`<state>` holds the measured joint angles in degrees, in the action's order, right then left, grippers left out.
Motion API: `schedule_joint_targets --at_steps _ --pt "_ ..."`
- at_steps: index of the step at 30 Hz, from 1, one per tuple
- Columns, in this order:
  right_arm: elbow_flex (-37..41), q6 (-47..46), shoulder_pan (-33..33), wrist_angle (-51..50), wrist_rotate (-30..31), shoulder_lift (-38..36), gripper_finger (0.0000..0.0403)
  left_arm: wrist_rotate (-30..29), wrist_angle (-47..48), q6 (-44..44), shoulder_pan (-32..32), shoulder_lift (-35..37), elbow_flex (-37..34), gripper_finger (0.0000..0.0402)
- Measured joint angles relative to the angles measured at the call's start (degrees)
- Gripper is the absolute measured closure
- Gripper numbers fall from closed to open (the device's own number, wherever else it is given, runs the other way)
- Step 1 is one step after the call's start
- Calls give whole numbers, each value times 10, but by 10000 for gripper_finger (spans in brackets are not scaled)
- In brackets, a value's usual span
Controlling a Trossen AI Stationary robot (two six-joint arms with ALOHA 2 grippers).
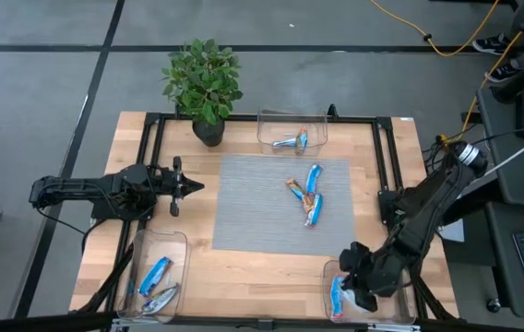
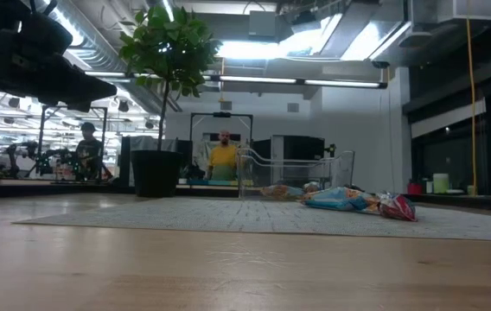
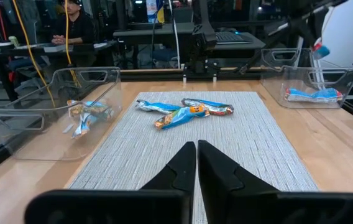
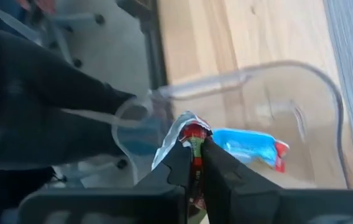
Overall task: Pick and place Granola Bars by type
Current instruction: Put the red granola bar into the bottom right transparent bin
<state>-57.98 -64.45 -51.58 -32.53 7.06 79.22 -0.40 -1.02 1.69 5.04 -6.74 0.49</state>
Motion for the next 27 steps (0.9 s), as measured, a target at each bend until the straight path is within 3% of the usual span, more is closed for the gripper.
schedule_joint_targets --at_steps 11,27 --pt "0 0 0 -68 -43 45 370 0 0 0 0 0 0 389" --pt "0 1 -20 -68 -58 128 374 0 0 0 0 0 0 390"
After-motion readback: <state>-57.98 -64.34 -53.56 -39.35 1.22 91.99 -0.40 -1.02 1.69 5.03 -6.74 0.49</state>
